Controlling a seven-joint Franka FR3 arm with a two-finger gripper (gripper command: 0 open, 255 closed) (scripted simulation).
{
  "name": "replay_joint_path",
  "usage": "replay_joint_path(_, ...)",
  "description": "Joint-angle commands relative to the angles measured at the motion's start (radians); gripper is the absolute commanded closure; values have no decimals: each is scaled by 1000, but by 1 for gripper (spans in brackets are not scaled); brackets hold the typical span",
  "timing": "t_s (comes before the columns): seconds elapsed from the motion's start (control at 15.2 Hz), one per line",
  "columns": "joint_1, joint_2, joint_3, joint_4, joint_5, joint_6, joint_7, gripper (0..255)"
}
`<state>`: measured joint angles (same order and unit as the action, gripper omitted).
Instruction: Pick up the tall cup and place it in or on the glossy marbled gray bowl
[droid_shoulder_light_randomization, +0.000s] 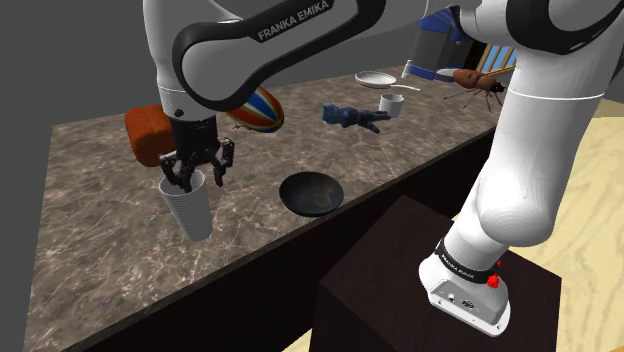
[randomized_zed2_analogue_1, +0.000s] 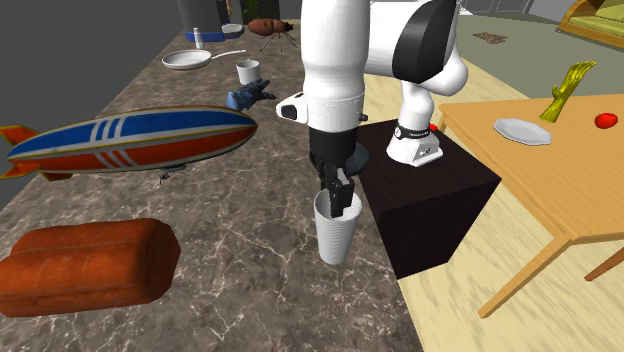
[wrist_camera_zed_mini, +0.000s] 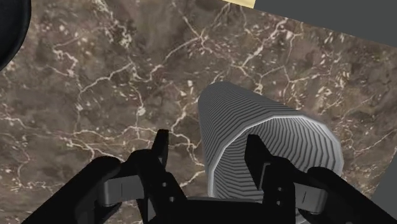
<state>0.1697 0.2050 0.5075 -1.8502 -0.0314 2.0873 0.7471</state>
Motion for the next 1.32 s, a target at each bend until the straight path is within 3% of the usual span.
replay_joint_path(0.0, 0, 0, 0, 0, 0, 0, 0, 255)
replay_joint_path(0.53, 0, 0, 0, 0, 0, 0, 0, 255)
replay_joint_path(1.25, -4, -37, 5, 106, 20, -138, -6, 255)
